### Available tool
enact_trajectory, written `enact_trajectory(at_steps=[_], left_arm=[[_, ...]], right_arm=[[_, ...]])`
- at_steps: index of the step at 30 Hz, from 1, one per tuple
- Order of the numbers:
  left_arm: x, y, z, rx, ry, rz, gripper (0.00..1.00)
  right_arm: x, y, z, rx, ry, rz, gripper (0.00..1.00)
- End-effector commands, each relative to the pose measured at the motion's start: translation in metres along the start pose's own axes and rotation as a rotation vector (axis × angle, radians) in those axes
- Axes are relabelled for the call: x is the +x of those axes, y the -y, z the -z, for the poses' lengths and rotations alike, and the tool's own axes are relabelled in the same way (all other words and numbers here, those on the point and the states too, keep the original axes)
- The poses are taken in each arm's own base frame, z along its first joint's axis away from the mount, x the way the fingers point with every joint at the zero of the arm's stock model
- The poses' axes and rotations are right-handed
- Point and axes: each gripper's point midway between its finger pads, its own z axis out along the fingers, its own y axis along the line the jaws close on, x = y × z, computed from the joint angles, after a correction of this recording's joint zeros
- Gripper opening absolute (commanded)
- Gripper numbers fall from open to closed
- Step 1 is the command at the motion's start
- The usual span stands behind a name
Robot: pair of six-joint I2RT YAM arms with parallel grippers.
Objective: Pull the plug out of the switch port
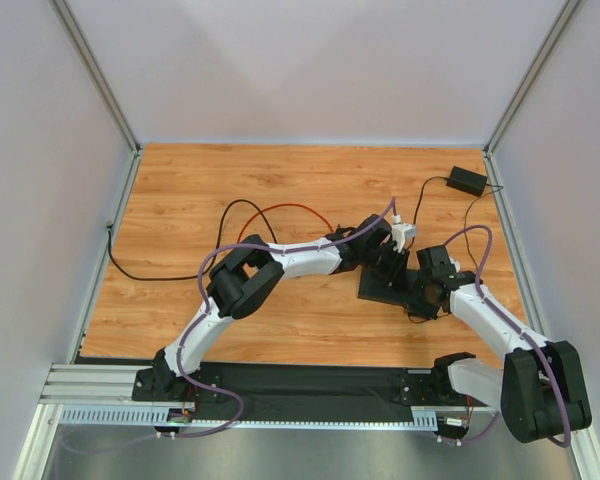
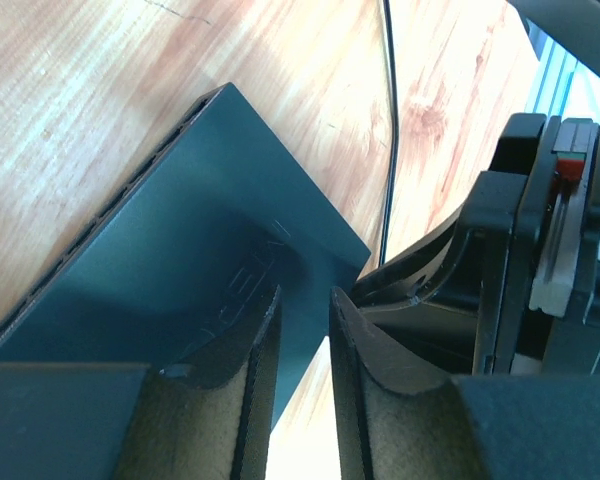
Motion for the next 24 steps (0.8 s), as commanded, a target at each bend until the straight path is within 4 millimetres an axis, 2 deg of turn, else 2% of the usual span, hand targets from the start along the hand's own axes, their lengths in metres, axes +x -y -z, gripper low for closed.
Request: enact_trajectory(at_steps=[1, 6, 11, 14, 24], left_arm=[[0.015, -0.011, -0.008, -0.040, -0.051, 0.050, 0.33], [0.022, -0.022, -0.008, -0.098, -0.057, 0.103, 0.31], [0.028, -0.031, -0.008, -0.140, -0.067, 0.135, 0.31], [0.031, -0.033, -0.008, -0.153, -0.071, 0.146, 0.30], [0.042, -0.046, -0.013, -0.186, -0.072, 0.203, 0.27]], right_arm=[[-0.024, -0.009, 0.004, -0.011, 0.084, 0.012, 0.21], [-0.022, -0.010, 0.003, -0.008, 0.082, 0.014, 0.20], [-0.014, -0.011, -0.001, 0.000, 0.057, 0.018, 0.13], [-0.009, -0.011, -0.003, 0.014, 0.042, 0.017, 0.05], [-0.002, -0.007, -0.004, 0.060, 0.036, 0.022, 0.00]])
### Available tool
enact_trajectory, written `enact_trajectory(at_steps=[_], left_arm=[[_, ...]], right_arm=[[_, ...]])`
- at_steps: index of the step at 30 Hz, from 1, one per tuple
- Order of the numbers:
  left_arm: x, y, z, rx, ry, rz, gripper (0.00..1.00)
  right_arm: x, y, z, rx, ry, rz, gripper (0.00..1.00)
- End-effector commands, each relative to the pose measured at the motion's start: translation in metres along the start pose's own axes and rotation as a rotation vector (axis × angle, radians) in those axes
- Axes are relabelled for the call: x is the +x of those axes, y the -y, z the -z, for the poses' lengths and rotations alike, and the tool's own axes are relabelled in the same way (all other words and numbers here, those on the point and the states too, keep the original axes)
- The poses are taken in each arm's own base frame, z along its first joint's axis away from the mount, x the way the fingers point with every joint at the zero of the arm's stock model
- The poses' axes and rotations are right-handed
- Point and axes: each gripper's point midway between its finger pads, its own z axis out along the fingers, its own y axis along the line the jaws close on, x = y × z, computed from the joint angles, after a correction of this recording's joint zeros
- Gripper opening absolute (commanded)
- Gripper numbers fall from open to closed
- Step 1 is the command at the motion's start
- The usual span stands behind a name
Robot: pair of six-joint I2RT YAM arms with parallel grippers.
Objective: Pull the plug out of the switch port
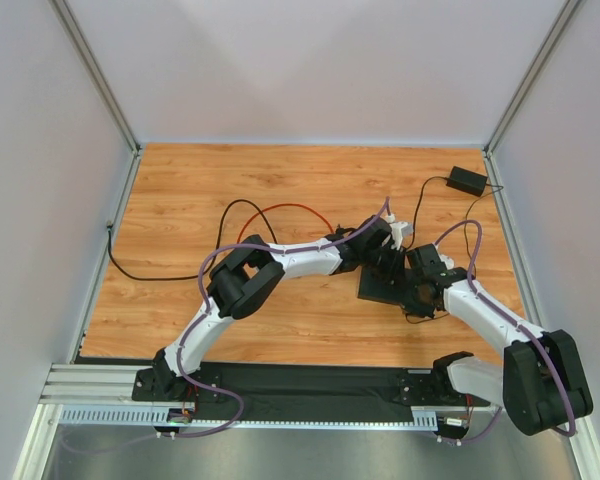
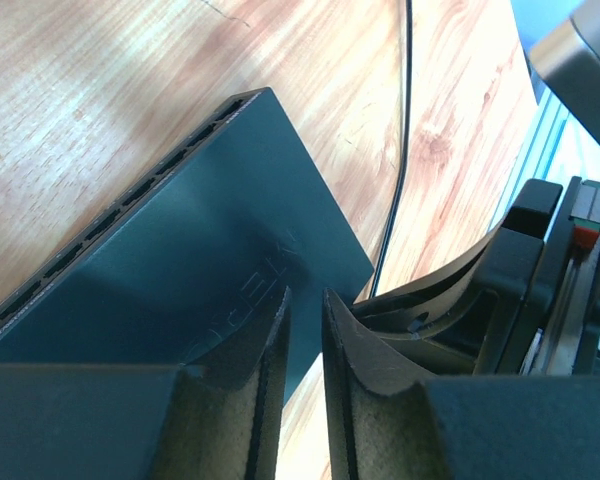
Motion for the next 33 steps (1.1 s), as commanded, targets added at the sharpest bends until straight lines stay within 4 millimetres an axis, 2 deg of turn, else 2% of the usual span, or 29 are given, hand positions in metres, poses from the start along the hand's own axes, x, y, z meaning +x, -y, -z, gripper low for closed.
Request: enact_trajectory(at_steps=[1, 4, 9, 18, 25, 33], left_arm=[[0.039, -0.044, -0.012, -0.139, -0.086, 0.077, 0.22], [0.042, -0.047, -0.013, -0.146, -0.089, 0.100, 0.11], [0.050, -0.058, -0.017, -0.178, -0.093, 0.142, 0.00], [0.057, -0.075, -0.026, -0.223, -0.108, 0.202, 0.00], [0.063, -0.092, -0.029, -0.221, -0.116, 0.269, 0.00], [0.065, -0.101, -0.032, -0.225, -0.122, 0.289, 0.00]], right_arm=[[-0.003, -0.003, -0.001, 0.007, 0.014, -0.041, 0.00], [0.003, -0.004, -0.002, 0.000, -0.016, -0.045, 0.00], [0.010, -0.003, -0.005, -0.008, -0.037, -0.049, 0.00], [0.015, 0.005, -0.005, 0.016, -0.029, -0.078, 0.00], [0.029, 0.014, -0.005, 0.040, -0.064, -0.088, 0.00], [0.033, 0.014, 0.009, 0.054, -0.066, -0.095, 0.00]])
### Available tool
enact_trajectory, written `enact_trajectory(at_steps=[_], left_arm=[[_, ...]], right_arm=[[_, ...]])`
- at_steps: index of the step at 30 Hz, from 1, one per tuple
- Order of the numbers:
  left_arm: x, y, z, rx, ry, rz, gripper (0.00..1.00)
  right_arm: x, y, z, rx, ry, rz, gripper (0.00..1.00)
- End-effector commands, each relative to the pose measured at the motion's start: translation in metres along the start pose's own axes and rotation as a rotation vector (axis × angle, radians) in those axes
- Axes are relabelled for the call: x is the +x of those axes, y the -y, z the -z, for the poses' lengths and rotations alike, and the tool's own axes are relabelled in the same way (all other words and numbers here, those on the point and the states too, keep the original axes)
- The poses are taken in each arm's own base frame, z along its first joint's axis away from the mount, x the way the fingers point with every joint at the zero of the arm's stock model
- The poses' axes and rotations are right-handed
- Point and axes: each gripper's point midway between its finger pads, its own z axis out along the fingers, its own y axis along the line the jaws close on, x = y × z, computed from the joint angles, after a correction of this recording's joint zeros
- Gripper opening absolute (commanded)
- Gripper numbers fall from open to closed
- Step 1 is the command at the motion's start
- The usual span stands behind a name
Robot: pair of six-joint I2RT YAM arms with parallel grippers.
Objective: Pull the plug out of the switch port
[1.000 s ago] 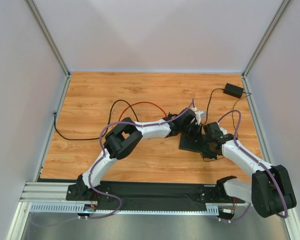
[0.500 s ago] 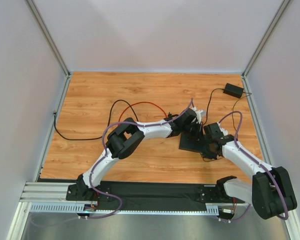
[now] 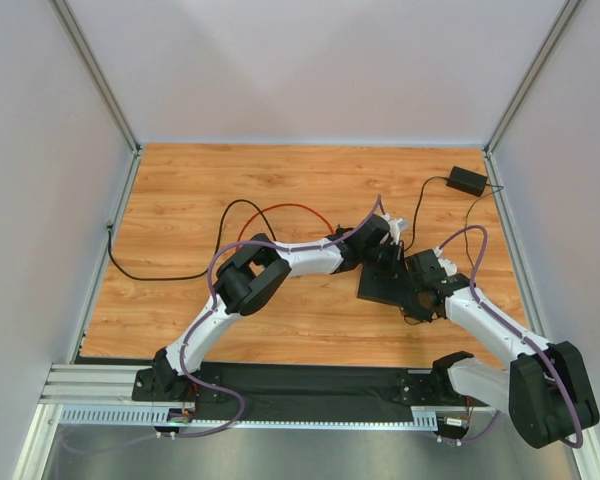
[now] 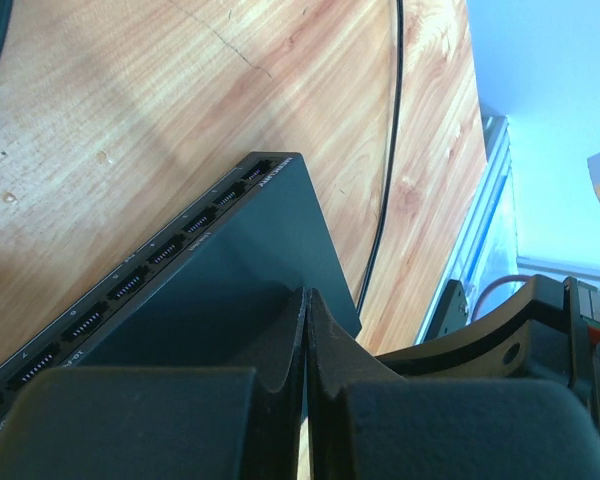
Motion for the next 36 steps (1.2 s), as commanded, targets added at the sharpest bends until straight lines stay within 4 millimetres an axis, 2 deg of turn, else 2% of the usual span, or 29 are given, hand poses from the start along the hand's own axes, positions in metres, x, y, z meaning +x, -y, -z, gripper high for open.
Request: enact_trajectory(at_steps=[1, 8, 15, 21, 24, 30, 31, 36], left_arm=[[0.058, -0.103, -0.010, -0.282, -0.130, 0.110, 0.00], [0.054, -0.107, -0.010, -0.276, -0.131, 0.119, 0.00], [0.046, -0.106, -0.011, -0.279, -0.138, 0.095, 0.00], [0.046, -0.110, -0.014, -0.274, -0.148, 0.105, 0.00], [0.046, -0.109, -0.013, -0.277, -0.148, 0.098, 0.00], [0.046, -0.109, -0.012, -0.279, -0.147, 0.094, 0.00], [0.046, -0.110, -0.012, -0.281, -0.145, 0.096, 0.00], [0.044, -0.106, -0.008, -0.275, -0.142, 0.080, 0.00]], right_arm=[[0.028, 0.017, 0.007, 0.072, -0.095, -0.016, 0.00], [0.029, 0.016, 0.006, 0.089, -0.086, 0.017, 0.00], [0.008, 0.001, 0.003, 0.086, -0.042, 0.078, 0.00], [0.032, 0.003, 0.007, 0.112, -0.095, 0.128, 0.00], [0.036, 0.004, 0.009, 0.110, -0.101, 0.139, 0.00], [0.022, -0.002, 0.019, 0.101, -0.058, 0.149, 0.00], [0.017, -0.009, 0.022, 0.090, -0.047, 0.148, 0.00], [0.014, -0.009, 0.030, 0.087, -0.047, 0.149, 0.00]])
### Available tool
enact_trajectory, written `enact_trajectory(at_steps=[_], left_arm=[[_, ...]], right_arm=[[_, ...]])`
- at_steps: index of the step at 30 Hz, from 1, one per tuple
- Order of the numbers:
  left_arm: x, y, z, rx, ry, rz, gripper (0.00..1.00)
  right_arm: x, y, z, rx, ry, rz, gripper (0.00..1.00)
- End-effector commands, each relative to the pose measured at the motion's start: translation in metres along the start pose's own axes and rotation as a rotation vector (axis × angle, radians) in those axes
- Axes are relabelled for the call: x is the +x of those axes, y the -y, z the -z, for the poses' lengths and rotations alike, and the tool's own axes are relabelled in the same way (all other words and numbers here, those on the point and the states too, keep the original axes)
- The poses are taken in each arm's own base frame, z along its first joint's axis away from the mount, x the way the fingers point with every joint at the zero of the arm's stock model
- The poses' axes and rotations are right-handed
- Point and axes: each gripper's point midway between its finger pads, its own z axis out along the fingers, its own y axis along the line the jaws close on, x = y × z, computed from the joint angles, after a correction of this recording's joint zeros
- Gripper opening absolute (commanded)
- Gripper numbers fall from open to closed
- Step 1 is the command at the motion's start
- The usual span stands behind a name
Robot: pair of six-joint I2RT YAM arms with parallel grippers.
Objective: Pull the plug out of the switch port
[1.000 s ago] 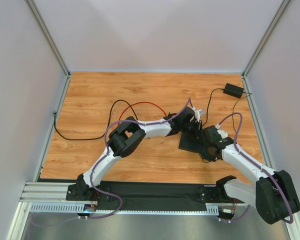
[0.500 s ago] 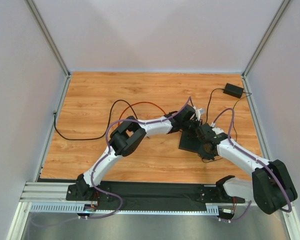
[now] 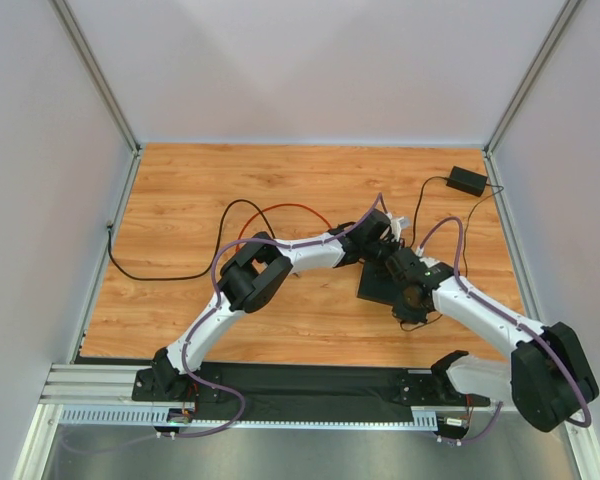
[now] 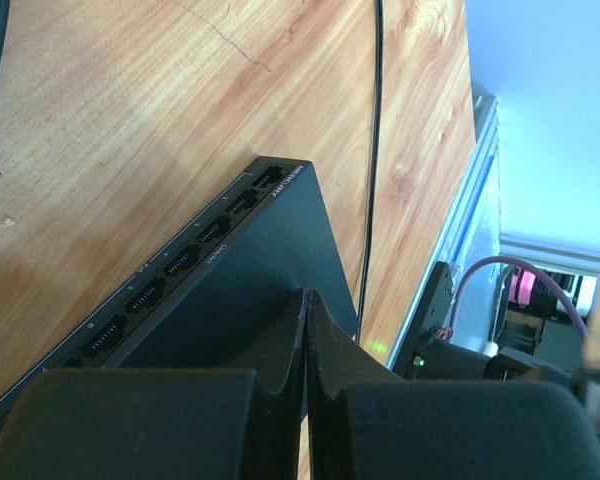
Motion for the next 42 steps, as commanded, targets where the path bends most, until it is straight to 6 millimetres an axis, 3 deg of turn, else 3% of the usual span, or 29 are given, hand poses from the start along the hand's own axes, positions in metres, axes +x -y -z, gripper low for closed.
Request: enact_trajectory(at_steps=[1, 9, 13, 15, 16, 17, 19, 21, 22, 23, 24, 25, 26, 27, 28, 31, 32, 33, 35, 37, 38, 40, 42], left_arm=[[0.038, -0.102, -0.005, -0.305, -0.045, 0.049, 0.00], [0.023, -0.073, 0.024, -0.297, 0.031, -0.078, 0.00], [0.009, -0.042, 0.046, -0.232, 0.117, -0.159, 0.00], [0.010, -0.036, 0.052, -0.214, 0.131, -0.191, 0.01], [0.005, -0.022, 0.060, -0.195, 0.155, -0.213, 0.02], [0.007, -0.024, 0.065, -0.196, 0.163, -0.236, 0.04], [-0.001, -0.011, 0.079, -0.196, 0.212, -0.271, 0.07], [0.000, -0.017, 0.089, -0.236, 0.237, -0.299, 0.09], [0.000, -0.013, 0.098, -0.241, 0.252, -0.319, 0.10], [-0.001, -0.012, 0.102, -0.243, 0.263, -0.321, 0.10], [-0.006, -0.004, 0.110, -0.239, 0.287, -0.346, 0.11], [-0.006, -0.004, 0.114, -0.242, 0.296, -0.352, 0.13], [-0.003, -0.006, 0.117, -0.248, 0.295, -0.354, 0.14], [-0.007, -0.002, 0.123, -0.247, 0.310, -0.364, 0.14], [-0.005, -0.006, 0.126, -0.255, 0.310, -0.360, 0.15], [-0.012, -0.009, 0.139, -0.268, 0.342, -0.363, 0.21], [-0.013, -0.013, 0.142, -0.272, 0.345, -0.357, 0.23], [-0.012, -0.015, 0.142, -0.262, 0.337, -0.352, 0.25], [-0.016, -0.024, 0.145, -0.259, 0.331, -0.323, 0.28], [-0.013, -0.031, 0.140, -0.241, 0.304, -0.297, 0.29], [-0.015, -0.030, 0.138, -0.230, 0.302, -0.282, 0.29], [-0.015, -0.036, 0.134, -0.218, 0.286, -0.266, 0.29], [-0.012, -0.038, 0.129, -0.209, 0.267, -0.254, 0.29]], right_arm=[[-0.012, -0.004, 0.017, -0.027, 0.042, -0.015, 0.00], [-0.041, 0.003, 0.038, -0.102, 0.083, -0.103, 0.00], [-0.079, 0.006, 0.057, -0.134, 0.163, -0.158, 0.00], [-0.109, 0.000, 0.073, -0.172, 0.240, -0.162, 0.00], [-0.119, 0.000, 0.074, -0.170, 0.250, -0.172, 0.00], [-0.133, -0.004, 0.076, -0.188, 0.278, -0.174, 0.00], [-0.156, -0.017, 0.081, -0.227, 0.288, -0.173, 0.00], [-0.176, -0.033, 0.074, -0.249, 0.278, -0.162, 0.00], [-0.198, -0.044, 0.087, -0.276, 0.320, -0.155, 0.00], [-0.208, -0.050, 0.088, -0.278, 0.327, -0.145, 0.00], [-0.217, -0.054, 0.074, -0.250, 0.301, -0.136, 0.00], [-0.244, -0.065, 0.091, -0.276, 0.357, -0.124, 0.00], [-0.254, -0.071, 0.091, -0.280, 0.364, -0.119, 0.00], [-0.263, -0.082, 0.079, -0.281, 0.337, -0.113, 0.00], [-0.283, -0.093, 0.091, -0.319, 0.372, -0.117, 0.00], [-0.297, -0.128, 0.078, -0.418, 0.319, -0.124, 0.00], [-0.311, -0.139, 0.084, -0.460, 0.344, -0.129, 0.00], [-0.311, -0.150, 0.071, -0.485, 0.301, -0.126, 0.00], [-0.322, -0.164, 0.073, -0.520, 0.298, -0.126, 0.01], [-0.321, -0.170, 0.055, -0.499, 0.257, -0.124, 0.11], [-0.318, -0.168, 0.048, -0.480, 0.234, -0.128, 0.29], [-0.314, -0.166, 0.042, -0.462, 0.219, -0.121, 0.44], [-0.306, -0.156, 0.040, -0.430, 0.223, -0.102, 0.49]])
